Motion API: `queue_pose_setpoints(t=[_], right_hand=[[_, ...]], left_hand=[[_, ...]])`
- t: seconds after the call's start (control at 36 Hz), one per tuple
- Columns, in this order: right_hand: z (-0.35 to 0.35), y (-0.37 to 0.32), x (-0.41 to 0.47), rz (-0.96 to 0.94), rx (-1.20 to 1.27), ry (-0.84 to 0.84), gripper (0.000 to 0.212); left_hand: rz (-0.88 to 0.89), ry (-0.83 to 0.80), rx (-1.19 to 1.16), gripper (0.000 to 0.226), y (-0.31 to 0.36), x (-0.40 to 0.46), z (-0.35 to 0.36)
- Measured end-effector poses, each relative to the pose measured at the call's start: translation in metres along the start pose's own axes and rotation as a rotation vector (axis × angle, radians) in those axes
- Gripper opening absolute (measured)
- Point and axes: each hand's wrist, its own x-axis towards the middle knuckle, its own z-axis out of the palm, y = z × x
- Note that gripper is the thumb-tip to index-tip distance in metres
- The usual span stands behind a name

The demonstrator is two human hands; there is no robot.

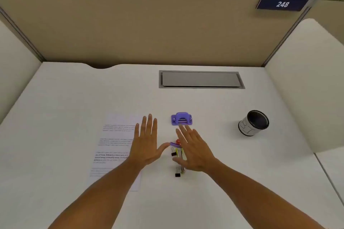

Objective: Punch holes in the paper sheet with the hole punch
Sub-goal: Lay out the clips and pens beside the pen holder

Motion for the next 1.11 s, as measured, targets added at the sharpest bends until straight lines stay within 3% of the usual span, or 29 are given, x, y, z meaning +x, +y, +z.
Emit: queue_pose_setpoints(t=[0.11, 0.42, 0.75, 1.11], right_hand=[[0.028, -0.004, -0.004, -0.094, -0.104, 0.007, 0.096], [0.078, -0.005, 0.000, -0.074, -0.035, -0.019, 0.099], [0.095, -0.001, 0.008, -0.117, -0.060, 0.009, 0.084], [0.099, 0.020, 0.007, -0.011, 0.033, 0.151, 0.064]], left_hand=[[0.010, -0.061, 0.087, 0.098, 0.001, -0.011, 0.026], [0.060, -0.157, 0.047, 0.081, 0.006, -0.023, 0.066], [0.059, -0.190, -0.043, 0.090, 0.010, -0.031, 0.093], [0.052, -0.155, -0.050, 0.088, 0.011, -0.032, 0.092]])
